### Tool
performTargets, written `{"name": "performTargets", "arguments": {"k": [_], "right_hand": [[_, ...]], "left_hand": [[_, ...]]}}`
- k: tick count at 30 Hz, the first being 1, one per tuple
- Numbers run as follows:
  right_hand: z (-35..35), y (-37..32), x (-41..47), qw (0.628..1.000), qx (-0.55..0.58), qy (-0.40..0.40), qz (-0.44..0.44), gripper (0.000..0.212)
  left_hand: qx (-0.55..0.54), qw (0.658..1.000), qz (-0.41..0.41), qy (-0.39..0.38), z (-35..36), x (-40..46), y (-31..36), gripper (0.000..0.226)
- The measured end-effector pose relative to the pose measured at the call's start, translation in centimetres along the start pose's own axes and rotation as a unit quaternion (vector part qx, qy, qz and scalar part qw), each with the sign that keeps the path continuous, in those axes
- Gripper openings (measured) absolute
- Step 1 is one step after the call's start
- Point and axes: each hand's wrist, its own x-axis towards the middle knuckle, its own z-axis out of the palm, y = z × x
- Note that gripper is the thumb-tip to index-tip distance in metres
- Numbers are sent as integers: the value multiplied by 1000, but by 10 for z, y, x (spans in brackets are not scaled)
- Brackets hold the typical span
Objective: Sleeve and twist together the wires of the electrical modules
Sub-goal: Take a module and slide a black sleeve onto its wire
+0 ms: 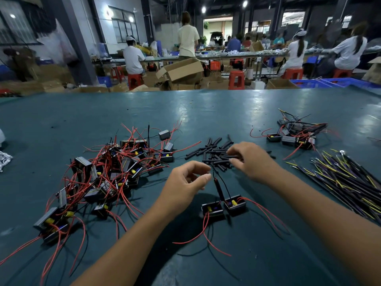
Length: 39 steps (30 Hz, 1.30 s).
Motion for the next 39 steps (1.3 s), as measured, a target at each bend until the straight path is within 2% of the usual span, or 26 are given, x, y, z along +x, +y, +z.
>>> {"name": "performTargets", "arguments": {"k": [3, 6, 9, 11, 14, 16, 18, 20, 22, 26, 32, 39], "right_hand": [[16, 4, 19, 994, -101, -27, -16, 31], [27, 7, 26, 983, -177, -19, -36, 23], [30, 9, 23, 981, -190, -14, -34, 17], [23, 8, 15, 992, -124, 8, -8, 12], [2, 1, -5, 990, 80, 103, 46, 7], [-12, -9, -26, 951, 267, 133, 85, 8], [-22, -21, -50, 879, 453, 118, 91, 11], [-29, -31, -66, 830, 543, 109, 65, 17], [-36, -38, -72, 814, 569, 110, 36, 25], [-42, -51, -77, 821, 557, 128, -3, 8], [-37, -57, -80, 848, 510, 142, -10, 6], [-32, -52, -79, 831, 536, 151, -9, 5]], "left_hand": [[-15, 999, 7, -31, 8, 3, 0, 20], [-46, 998, 21, -47, 16, 4, 3, 23], [-73, 996, 31, -50, 23, 1, 4, 30], [-86, 994, 44, -44, 27, 0, 5, 27], [-105, 993, 47, -39, 31, -1, 4, 25], [-101, 993, 45, -31, 33, -2, 2, 26], [-92, 994, 47, -30, 35, -3, 3, 26], [-82, 994, 50, -42, 37, -4, 4, 27], [-66, 995, 52, -47, 38, -6, 5, 28], [-52, 994, 75, -53, 36, -8, 7, 33], [-45, 994, 85, -55, 35, -9, 8, 32], [-31, 994, 86, -52, 35, -8, 6, 33]]}}
